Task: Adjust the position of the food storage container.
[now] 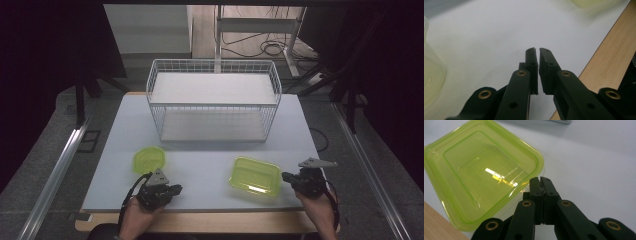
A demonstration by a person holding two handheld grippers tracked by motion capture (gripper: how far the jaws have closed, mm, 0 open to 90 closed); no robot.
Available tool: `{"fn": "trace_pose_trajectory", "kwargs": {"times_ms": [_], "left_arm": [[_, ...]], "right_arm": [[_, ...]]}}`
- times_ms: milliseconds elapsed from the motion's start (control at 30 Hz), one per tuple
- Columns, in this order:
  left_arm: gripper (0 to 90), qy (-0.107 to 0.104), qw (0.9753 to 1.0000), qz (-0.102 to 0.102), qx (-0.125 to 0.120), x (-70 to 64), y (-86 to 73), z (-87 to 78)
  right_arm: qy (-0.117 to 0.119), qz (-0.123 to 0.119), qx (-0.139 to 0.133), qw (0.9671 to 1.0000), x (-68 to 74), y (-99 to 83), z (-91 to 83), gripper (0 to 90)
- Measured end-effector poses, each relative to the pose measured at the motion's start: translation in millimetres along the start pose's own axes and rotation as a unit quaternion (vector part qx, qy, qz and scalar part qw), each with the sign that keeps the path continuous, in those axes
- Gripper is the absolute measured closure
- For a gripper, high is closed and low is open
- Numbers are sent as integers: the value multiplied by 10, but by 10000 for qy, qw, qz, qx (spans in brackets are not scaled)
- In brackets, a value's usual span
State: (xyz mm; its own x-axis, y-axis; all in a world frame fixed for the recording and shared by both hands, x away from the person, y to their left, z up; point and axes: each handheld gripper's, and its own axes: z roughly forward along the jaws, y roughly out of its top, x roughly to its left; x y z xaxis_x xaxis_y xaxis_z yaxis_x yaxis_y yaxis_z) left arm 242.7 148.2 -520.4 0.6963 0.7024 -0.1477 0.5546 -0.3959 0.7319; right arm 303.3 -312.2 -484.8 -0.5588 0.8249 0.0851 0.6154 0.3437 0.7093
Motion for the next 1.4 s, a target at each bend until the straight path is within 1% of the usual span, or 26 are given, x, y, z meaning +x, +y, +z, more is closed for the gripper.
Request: {"fn": "trace_pose_trajectory", "kwargs": {"times_ms": [100,167,267,300,333,367,400,433,467,567,600,667,733,767,900,933,1000,1033,1067,1100,1133,1167,1200,1233,1333,1400], "left_arm": [[856,-2,10000,-16,-7,5,-3,-2],[856,-2,10000,-17,-8,6,-3,-2],[856,2,10000,-6,-8,5,-4,-5],[856,5,10000,-4,-12,5,-4,-6],[855,14,10000,-1,-15,5,-4,-8],[855,14,10000,-1,-15,5,-4,-8],[853,25,10000,5,-20,6,-5,-12],[851,25,10000,5,-20,6,-5,-12],[842,44,10000,16,-21,7,-5,-14],[839,75,10000,23,-26,13,-7,-23],[835,87,10000,16,-30,16,-8,-29],[835,95,9999,12,-47,20,-9,-40],[831,104,9999,0,-64,28,-13,-55],[830,104,9999,0,-64,28,-13,-55],[829,110,9999,11,-71,30,-16,-62],[826,117,9999,16,-72,28,-18,-67],[812,132,9999,20,-79,27,-19,-72],[804,209,9997,43,-90,23,-20,-87],[788,209,9997,43,-90,23,-20,-87],[757,242,9996,41,-118,21,-20,-99],[757,265,9995,42,-137,20,-20,-106],[693,327,9993,73,-176,13,-18,-124],[664,327,9993,73,-176,13,-18,-124],[664,355,9992,87,-186,9,-16,-128],[558,410,9989,109,-197,-4,-19,-127],[489,447,9988,110,-189,-12,-21,-121]], "right_arm": [[151,-19,31,9999,50,95,118,881],[178,-20,44,9998,62,115,142,881],[302,-117,97,9994,143,218,279,881],[302,-117,97,9994,143,218,279,881],[389,-153,116,9991,190,264,339,881],[389,-153,116,9991,190,264,339,881],[467,-193,139,9986,240,309,399,881],[467,-193,139,9986,240,309,399,881],[552,-210,141,9982,289,353,461,881],[614,-261,159,9976,339,396,523,881],[687,-303,180,9970,402,444,587,881],[722,-320,185,9967,424,461,610,881],[829,-409,202,9955,518,522,696,881],[829,-409,202,9955,518,522,696,881],[923,-487,209,9943,615,579,791,881],[943,-555,202,9938,637,589,809,881],[924,-571,205,9939,621,583,786,885],[897,-566,171,9942,605,573,758,886],[897,-566,171,9942,605,573,758,886],[887,-575,39,9944,585,546,660,878],[887,-575,39,9944,585,546,660,878],[876,-664,-22,9939,590,527,583,828],[876,-664,-22,9939,590,527,583,828],[844,-728,-52,9938,597,512,542,807],[808,-779,-179,9935,602,457,454,710],[708,-876,-219,9934,608,428,414,623]]}}
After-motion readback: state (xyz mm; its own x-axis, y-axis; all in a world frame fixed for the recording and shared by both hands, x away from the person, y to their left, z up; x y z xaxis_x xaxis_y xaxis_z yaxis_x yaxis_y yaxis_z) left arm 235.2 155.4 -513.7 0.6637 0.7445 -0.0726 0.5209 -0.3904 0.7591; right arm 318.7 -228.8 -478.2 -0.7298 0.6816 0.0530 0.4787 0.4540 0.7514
